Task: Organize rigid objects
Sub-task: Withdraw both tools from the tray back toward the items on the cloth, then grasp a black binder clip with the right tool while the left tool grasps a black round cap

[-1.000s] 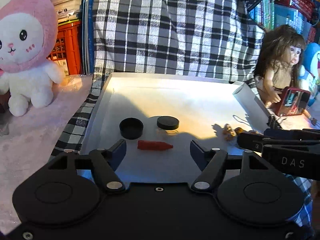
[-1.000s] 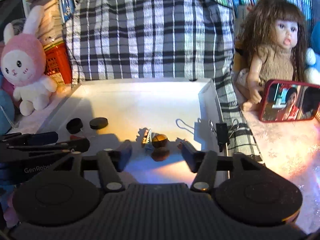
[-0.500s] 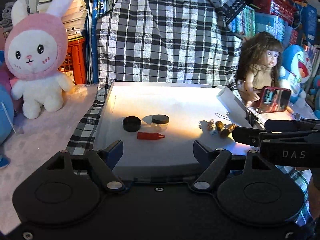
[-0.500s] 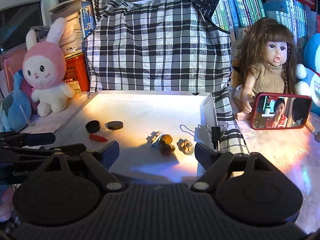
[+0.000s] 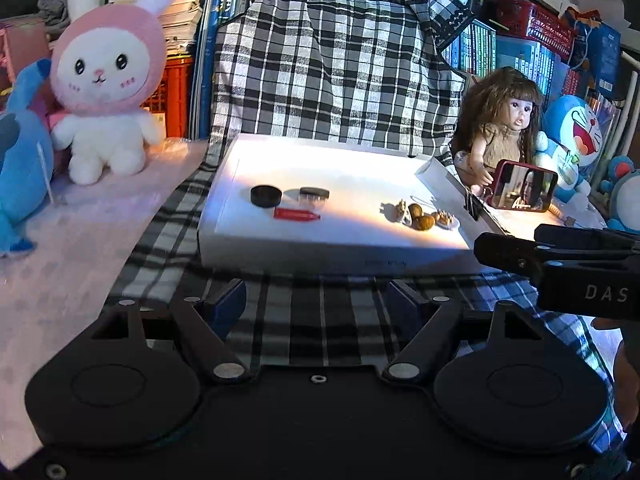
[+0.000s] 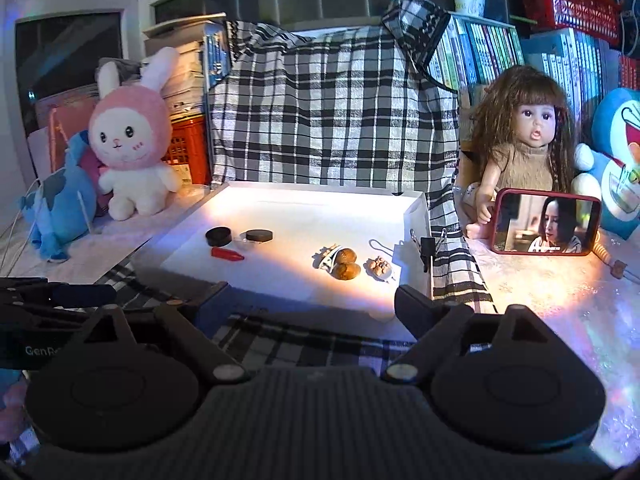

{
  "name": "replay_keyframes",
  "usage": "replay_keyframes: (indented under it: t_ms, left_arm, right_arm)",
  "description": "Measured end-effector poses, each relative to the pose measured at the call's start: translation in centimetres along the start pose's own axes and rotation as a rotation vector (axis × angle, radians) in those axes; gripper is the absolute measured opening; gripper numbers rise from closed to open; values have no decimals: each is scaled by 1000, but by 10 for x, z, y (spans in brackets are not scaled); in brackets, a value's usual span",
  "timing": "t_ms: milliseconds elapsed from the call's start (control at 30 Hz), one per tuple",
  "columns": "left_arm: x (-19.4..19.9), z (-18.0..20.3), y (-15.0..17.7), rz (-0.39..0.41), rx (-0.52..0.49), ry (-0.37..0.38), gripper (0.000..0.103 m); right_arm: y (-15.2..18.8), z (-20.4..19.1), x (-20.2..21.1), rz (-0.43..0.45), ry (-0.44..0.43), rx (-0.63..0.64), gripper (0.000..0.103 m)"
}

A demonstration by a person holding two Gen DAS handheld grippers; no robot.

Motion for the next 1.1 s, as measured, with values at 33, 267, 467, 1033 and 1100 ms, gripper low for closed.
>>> replay_keyframes:
  t_ms: [33,267,467,1033,1100]
  left_arm:
    - [3,1,3,2,1,1,76]
    - [21,10,21,18,-8,5,76]
    - [34,17,39,25,-21,-4,76]
    - [60,28,78,39,-87,-30,76]
    - [64,26,81,41,-78,-26,76]
  right_arm:
    - [3,0,3,3,-4,2,94]
    - [20,-1,22,9,-15,7,95]
    - [36,-2,40,28,-12,30,96]
    - [71,2,70,83,24,98,98]
    - [74,3,75,86,23,81,98]
Point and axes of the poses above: each gripper's, at about its wrist camera, not at the fingertips, and x roughly against the way its jaws point, z to its right, y to its underside, the point moved 1 cm from there along -x, roughly the way its jaws point, and after that the axes turned 7 degrees about -x, right-handed, at the moved point
